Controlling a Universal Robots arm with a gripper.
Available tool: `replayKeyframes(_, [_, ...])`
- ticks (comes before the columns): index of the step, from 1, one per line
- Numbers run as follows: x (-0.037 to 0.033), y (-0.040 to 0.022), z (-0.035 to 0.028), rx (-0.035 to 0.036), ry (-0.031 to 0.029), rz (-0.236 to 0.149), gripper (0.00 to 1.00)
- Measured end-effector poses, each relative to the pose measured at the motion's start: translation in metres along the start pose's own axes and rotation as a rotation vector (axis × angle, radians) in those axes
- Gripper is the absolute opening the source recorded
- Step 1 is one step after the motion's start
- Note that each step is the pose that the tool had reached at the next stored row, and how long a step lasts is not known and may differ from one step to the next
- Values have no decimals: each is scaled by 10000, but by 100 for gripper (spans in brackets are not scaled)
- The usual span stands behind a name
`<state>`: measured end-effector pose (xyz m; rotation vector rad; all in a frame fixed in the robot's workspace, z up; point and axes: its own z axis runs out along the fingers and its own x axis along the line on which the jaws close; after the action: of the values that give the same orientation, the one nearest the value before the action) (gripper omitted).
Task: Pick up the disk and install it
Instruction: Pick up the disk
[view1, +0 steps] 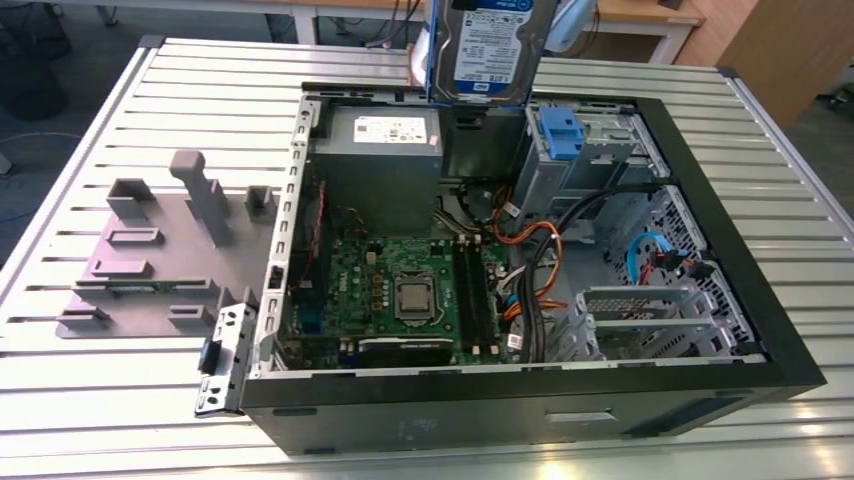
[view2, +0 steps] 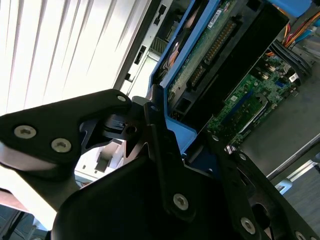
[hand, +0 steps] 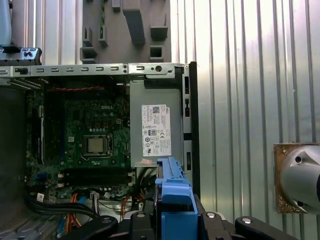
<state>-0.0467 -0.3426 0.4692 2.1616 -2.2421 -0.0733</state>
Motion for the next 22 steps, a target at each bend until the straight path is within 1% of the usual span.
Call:
replayKeyframes(2, [0,0,0,0,0,6,37])
replayKeyframes(4, [0,0,0,1,-4,89,37])
replayKeyframes(8, [0,0,4,8,-31,596,37])
replayKeyframes(9, [0,-1,4,8,-33,660,37])
replayKeyframes(17, [10,-2,5,4,-110,664,37])
replayKeyframes(18, [15,-1,5,3,-123,665,37])
replayKeyframes(19, [21,-2,5,1,-148,664,37])
replayKeyframes(22, [37,-2,5,-6,-239,659,37])
